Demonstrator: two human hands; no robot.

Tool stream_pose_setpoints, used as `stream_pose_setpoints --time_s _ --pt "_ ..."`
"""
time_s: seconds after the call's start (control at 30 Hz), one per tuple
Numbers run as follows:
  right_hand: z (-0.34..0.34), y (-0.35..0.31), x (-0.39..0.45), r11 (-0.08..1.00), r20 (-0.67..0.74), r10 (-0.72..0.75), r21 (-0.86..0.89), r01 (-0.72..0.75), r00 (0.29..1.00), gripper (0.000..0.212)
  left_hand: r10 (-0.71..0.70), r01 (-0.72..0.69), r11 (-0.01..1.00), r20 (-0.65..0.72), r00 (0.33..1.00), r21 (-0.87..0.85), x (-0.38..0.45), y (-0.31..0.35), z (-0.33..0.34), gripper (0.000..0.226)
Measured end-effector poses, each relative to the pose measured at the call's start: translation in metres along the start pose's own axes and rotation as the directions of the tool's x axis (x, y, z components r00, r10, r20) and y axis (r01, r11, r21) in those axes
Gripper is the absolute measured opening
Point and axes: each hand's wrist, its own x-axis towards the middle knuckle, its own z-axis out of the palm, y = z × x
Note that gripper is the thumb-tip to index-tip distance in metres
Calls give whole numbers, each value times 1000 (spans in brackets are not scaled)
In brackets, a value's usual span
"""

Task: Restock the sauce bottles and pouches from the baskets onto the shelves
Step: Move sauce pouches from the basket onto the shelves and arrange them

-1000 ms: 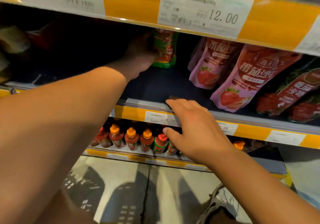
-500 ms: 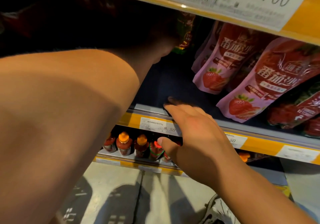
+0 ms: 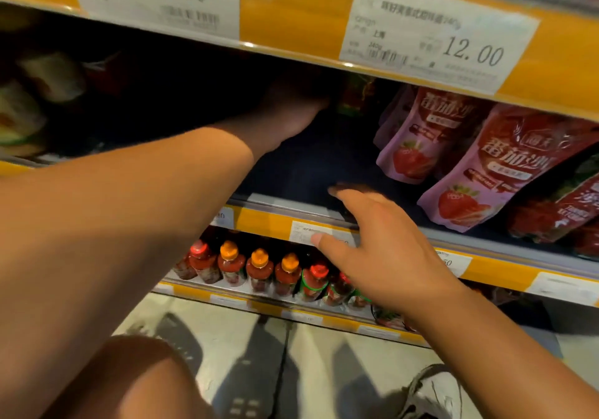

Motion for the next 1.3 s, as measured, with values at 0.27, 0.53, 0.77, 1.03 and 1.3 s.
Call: stream_pose_setpoints --time_s 0.27,0.53,0.77,1.03,1.3 --pt "-1 -44 4 994 -24 -66 83 67 998 70 -28 29 1000 34 999 -9 -122 -33 -111 24" --pt "12 -140 -8 935 -66 -205 282 215 977 52 -260 263 965 -209 943 -17 -301 -69 -236 29" --pt "30 -256 -26 861 106 -388 396 319 915 48 -459 486 873 -395 796 -34 -444 -111 -308 36" --pt "93 -394 -36 843 349 -526 340 418 776 50 -726 757 623 -505 466 -197 -565 -173 -336 33" --pt "197 -472 -59 928 636 -370 294 231 677 46 -885 948 262 -437 160 -183 -621 -225 -336 34"
